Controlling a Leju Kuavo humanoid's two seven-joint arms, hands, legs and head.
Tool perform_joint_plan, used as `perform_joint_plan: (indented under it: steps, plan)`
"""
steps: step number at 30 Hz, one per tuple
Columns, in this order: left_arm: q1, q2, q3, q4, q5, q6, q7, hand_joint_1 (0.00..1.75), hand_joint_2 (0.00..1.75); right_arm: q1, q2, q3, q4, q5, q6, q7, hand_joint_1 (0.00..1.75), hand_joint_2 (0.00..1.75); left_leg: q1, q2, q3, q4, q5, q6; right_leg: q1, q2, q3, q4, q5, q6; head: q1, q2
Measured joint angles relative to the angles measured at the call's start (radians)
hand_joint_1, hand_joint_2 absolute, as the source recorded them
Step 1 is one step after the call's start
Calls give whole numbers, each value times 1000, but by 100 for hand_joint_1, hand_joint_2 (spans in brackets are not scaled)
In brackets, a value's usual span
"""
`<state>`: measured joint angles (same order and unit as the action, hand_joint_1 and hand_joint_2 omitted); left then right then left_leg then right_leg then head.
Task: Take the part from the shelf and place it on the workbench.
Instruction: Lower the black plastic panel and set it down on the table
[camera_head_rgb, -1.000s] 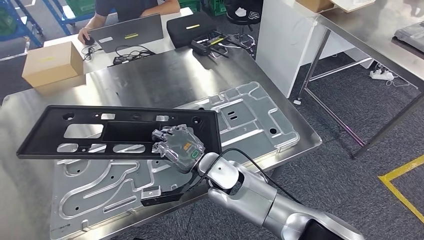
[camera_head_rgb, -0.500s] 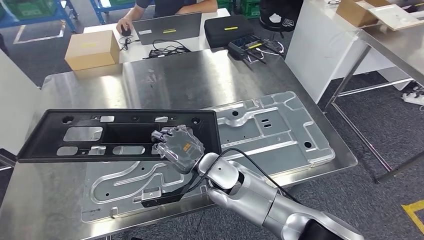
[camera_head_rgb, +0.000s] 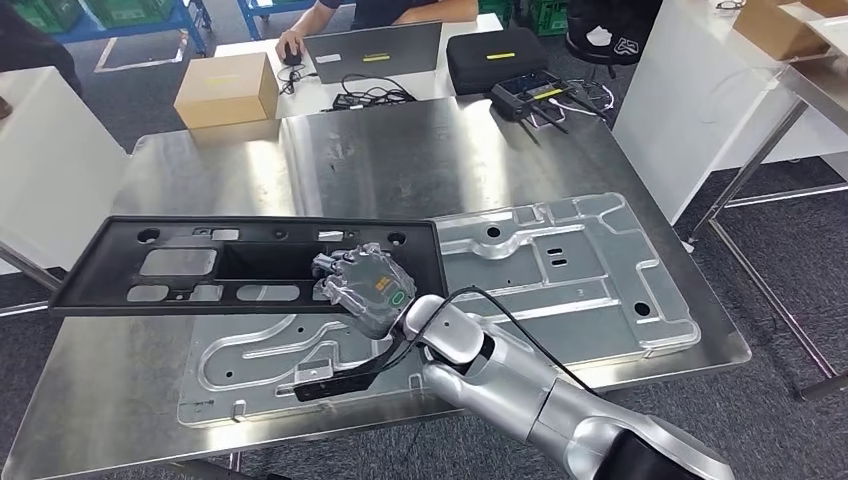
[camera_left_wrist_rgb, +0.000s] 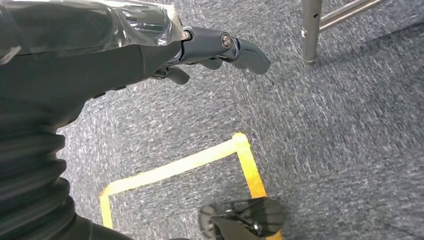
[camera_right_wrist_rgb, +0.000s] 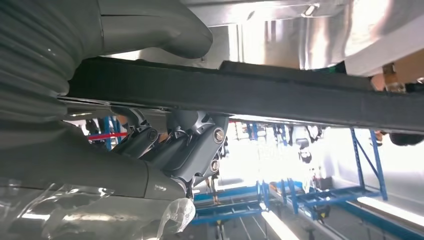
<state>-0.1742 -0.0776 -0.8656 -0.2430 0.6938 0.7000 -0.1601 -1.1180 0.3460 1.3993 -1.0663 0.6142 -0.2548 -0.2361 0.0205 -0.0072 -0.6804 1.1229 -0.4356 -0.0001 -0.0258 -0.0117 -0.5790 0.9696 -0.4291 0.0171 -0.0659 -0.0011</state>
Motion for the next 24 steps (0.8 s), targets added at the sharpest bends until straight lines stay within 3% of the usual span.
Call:
perform_joint_plan:
  steps: [2, 3, 7, 16, 19, 24]
  plan:
    - [-6, 0, 0, 0, -4, 0, -3, 0, 175, -7, 0, 0, 9, -3, 0, 1, 175, 175, -6, 7, 68, -134, 44, 7, 3, -3, 3, 0, -3, 8, 0, 0]
    - [-10, 0, 0, 0, -6, 0, -7, 0, 175, -10, 0, 0, 12, -4, 1, 2, 175, 175, -7, 8, 83, -163, 50, 8, 6, -4, 3, 2, -6, 8, 0, 0]
    - [-16, -1, 0, 0, -16, 0, -16, 0, 175, -14, -1, -1, 24, -5, 3, 11, 175, 175, -9, 2, 87, -171, 50, 10, 12, -7, 4, 0, -5, -14, 0, 0]
    - [-18, 0, 3, 0, -46, 0, -3, 0, 175, -31, -1, 0, 49, -15, 30, 69, 175, 175, -14, 1, 86, -170, 48, 20, 11, -7, 10, -15, 1, 16, 0, 0]
    - [-18, 0, 3, 0, -55, 0, -1, 0, 175, -44, -1, 0, 65, -29, 30, 87, 175, 175, -12, 1, 86, -170, 48, 20, 11, -7, 10, -15, 1, 18, 0, 0]
    - [-18, 0, 13, 0, -58, 0, -17, 0, 175, -50, -7, 0, 118, -68, -14, 40, 175, 175, -7, 2, 87, -170, 49, 19, 14, -7, 11, -14, 1, 18, 0, 0]
